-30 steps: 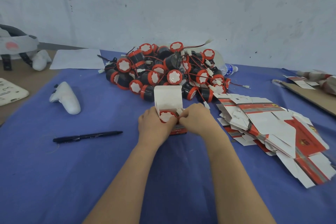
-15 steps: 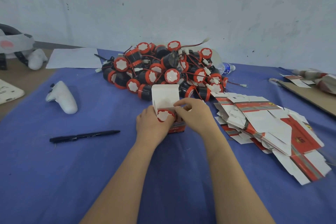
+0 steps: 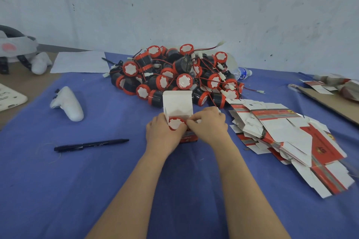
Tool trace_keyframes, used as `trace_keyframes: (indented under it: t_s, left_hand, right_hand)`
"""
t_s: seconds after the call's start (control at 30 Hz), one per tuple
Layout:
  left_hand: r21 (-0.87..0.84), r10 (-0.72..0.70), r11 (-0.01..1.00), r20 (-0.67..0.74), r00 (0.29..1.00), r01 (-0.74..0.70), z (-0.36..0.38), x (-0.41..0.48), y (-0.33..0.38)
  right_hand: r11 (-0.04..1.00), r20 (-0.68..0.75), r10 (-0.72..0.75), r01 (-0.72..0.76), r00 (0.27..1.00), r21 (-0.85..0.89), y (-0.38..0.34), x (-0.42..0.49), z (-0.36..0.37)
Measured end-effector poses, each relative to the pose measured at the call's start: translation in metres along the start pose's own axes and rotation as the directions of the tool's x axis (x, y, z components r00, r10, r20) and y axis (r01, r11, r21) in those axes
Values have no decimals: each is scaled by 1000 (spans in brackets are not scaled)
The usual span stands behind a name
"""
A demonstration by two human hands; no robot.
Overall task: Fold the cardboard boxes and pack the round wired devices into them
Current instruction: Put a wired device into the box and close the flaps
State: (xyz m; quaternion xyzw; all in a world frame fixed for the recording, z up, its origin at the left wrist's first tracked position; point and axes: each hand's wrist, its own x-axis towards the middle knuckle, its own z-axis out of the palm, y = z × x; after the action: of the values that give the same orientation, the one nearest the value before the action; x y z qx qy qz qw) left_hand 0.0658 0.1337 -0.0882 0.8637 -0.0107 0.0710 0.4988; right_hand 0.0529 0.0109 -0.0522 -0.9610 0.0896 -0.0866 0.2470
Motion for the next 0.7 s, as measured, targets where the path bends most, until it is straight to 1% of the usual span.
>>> trace_keyframes:
  t_s: [0.2, 0.27, 0.33, 0.4, 0.43, 0.5, 0.57, 0.63, 0.7]
  left_hand:
    - [3, 3, 1000, 3, 1000, -3, 1, 1, -1]
    - [3, -1, 1000, -1, 1000, 1, 1, 2, -2]
    - [-3, -6, 1000, -2, 1000, 6, 1, 2, -2]
    - [-1, -3, 1000, -4, 1000, 3, 1, 2, -1]
    - [-2, -3, 1000, -6, 1000, 3, 1, 2, -2]
    - [-9, -7, 1000, -5, 1000, 7, 1, 2, -2]
    - [-7, -6, 1000, -3, 1000, 6, 1, 2, -2]
    - [9, -4, 1000, -1, 1000, 4, 1, 1, -2]
    - [20, -3, 1000, 3, 1000, 3, 0, 1, -1]
  right_hand:
    - [1000, 48, 3, -4, 999, 16, 3, 6, 4]
    - [994, 51, 6, -11, 999, 111, 3, 7, 7]
    - [967, 43, 8, -19, 999, 253, 4, 7, 10]
    - [941, 18, 15, -20, 1000, 338, 3, 6, 13]
    - [939, 7, 12, -14, 1000, 343, 3, 6, 14]
    - [956, 4, -9, 7, 1000, 294, 3, 6, 14]
    - [970, 49, -37, 25, 998, 241, 5, 6, 8]
    - [969, 99, -58, 32, 993, 245, 9, 5, 2]
    - [970, 98, -60, 35, 993, 241, 10, 5, -1]
